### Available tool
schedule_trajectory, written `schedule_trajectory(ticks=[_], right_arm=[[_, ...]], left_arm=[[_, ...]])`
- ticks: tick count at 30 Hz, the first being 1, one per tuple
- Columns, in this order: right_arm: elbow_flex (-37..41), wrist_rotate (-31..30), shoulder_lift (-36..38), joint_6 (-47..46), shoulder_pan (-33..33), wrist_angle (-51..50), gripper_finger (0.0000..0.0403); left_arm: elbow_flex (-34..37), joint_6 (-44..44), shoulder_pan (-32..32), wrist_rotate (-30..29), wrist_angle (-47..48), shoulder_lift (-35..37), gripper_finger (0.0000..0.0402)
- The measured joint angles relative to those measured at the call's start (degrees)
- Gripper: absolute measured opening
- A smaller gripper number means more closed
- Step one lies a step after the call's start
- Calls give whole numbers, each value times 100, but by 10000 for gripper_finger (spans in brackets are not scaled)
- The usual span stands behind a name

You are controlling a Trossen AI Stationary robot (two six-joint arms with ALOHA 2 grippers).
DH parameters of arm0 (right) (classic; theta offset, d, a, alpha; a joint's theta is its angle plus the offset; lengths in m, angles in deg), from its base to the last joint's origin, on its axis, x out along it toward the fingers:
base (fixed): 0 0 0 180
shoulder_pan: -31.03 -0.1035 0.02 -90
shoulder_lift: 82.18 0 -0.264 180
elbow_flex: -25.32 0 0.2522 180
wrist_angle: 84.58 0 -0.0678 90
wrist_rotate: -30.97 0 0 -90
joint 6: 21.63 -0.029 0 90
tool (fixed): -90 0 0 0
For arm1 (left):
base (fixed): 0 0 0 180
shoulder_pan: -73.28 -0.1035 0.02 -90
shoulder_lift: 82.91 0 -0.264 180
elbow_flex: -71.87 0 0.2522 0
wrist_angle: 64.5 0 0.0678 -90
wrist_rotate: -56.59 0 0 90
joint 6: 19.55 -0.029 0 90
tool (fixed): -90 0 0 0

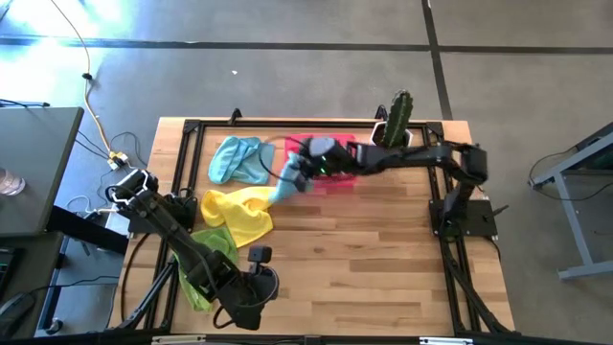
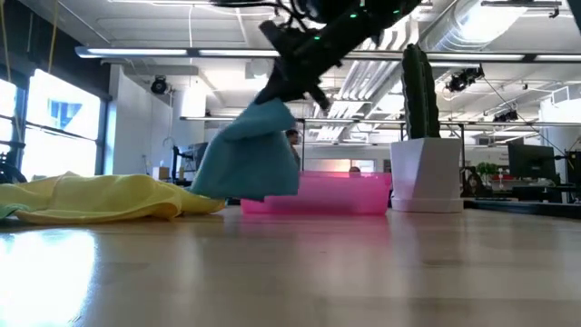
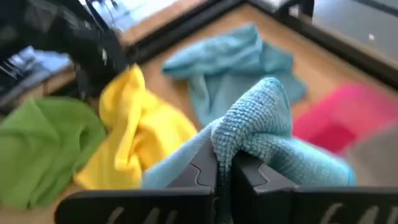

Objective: Fold microfiber towels
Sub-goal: Stack the bottom blue microfiber cloth on top of the gray microfiber cloth in the pink bin

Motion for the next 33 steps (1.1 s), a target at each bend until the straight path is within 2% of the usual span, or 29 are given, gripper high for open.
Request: schedule_trajectory(ticks=[5, 10, 14, 20, 23, 33], right_arm=[[-1155, 340, -502, 427, 173, -3, 0], [-1805, 68, -731, 761, 293, -886, 0], [-1822, -595, -851, 708, 451, -1995, 0], [-1813, -868, -983, 444, 693, -3636, 0], [-1813, -1306, -970, 404, 745, -3994, 0], [-1813, -1562, -991, 176, 905, -4714, 0]], left_arm=[[0, 112, 98, 2, 87, -2, 126], [0, 360, 219, 18, 255, -2, 126], [0, 444, 329, 15, 329, -4, 126], [0, 490, 400, 13, 322, -4, 126], [0, 498, 396, -16, 322, -6, 126], [0, 503, 394, -31, 320, -6, 126]])
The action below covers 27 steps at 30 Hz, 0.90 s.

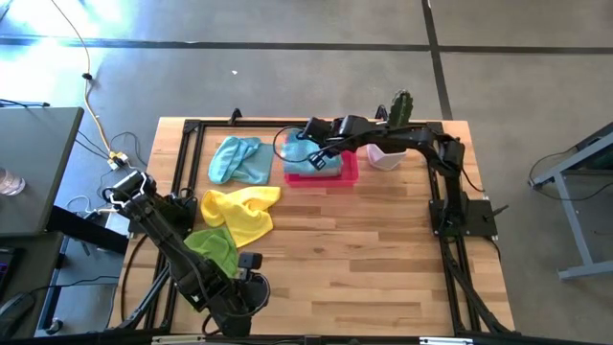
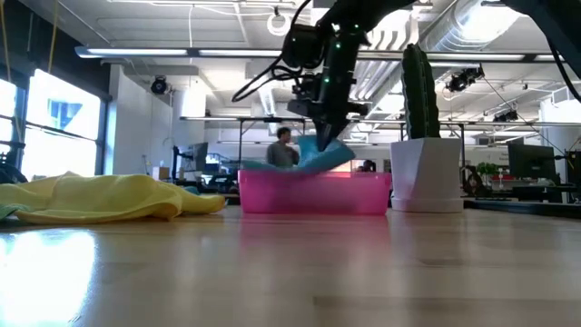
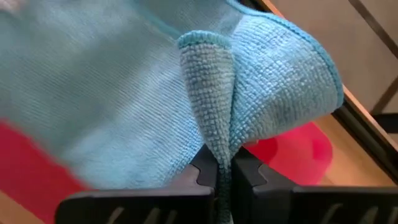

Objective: Fold microfiber towels
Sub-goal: Stack the bottom blue microfiber cloth on top of the gray microfiber cloth in the pink bin, then fold the yellow microfiber cloth

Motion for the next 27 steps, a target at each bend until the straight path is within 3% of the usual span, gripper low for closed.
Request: schedule_trajectory(ticks=[7, 13, 18, 27], right_arm=[[0, 107, -77, 225, -13, -322, 19], [0, 105, -84, 302, -89, -419, 118], [0, 96, 71, 316, -129, -1103, 185], [-2, 102, 553, 313, -439, -2177, 192]], left_arm=[[0, -15, -2, -17, 0, 0, 126], [0, -15, -7, -158, 3, 0, 126], [0, -55, -59, -363, 22, -2, 126], [0, -26, -397, -384, 255, -4, 126]])
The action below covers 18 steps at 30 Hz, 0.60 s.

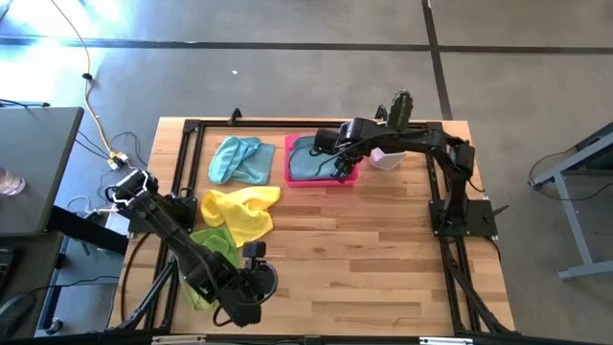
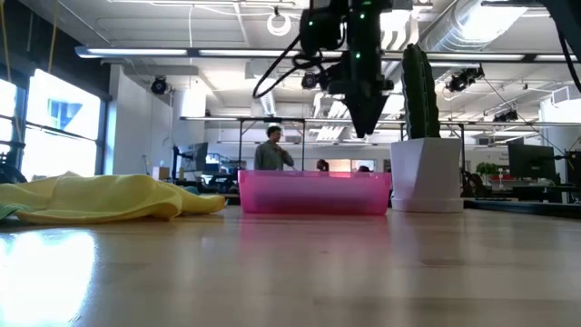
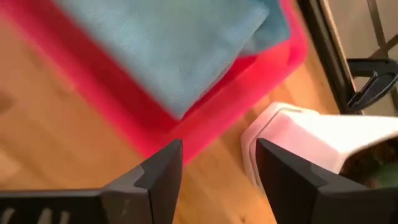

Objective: Fold microfiber towels
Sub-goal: Fold the yellow microfiber cloth

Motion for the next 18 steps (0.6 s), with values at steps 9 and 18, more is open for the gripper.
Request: schedule_trajectory(ticks=[9, 18], right_arm=[[0, -45, 186, -39, -843, -845, 177], [0, -88, 199, 94, -1422, -1169, 177]], left_arm=[[610, 132, -482, 98, 1085, 0, 126], [1938, -135, -1187, 767, 579, -2, 126]])
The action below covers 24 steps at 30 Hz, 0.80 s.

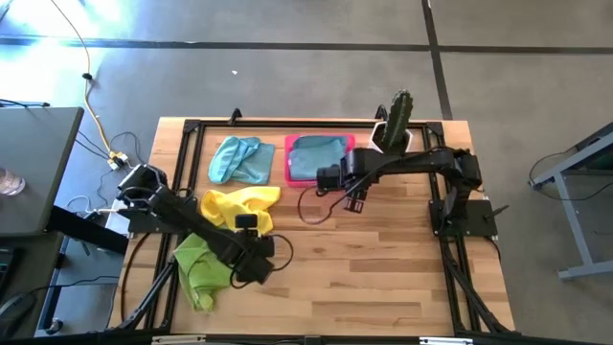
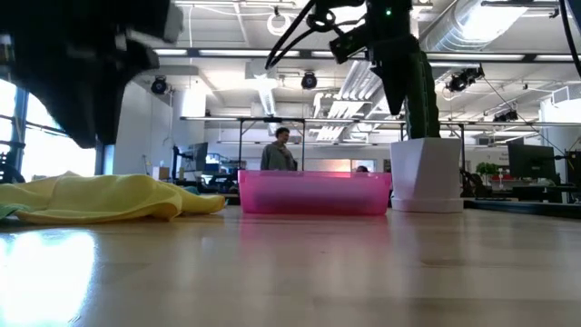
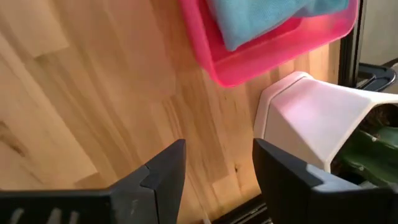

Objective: Fold microfiber towels
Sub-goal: Fold the yellow microfiber cloth

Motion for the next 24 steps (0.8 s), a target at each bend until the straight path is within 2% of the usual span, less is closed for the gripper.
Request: schedule_trajectory(ticks=[7, 18, 24], right_arm=[[0, -166, 0, 1, -285, -187, 176], [0, -296, 0, -144, -583, -181, 176], [0, -376, 0, -157, -864, 20, 176]], left_arm=[[855, -667, -493, 127, -1118, 0, 126], [1463, -667, -1066, 286, -1903, 16, 125], [1602, -601, -1284, 431, -2328, 37, 85]])
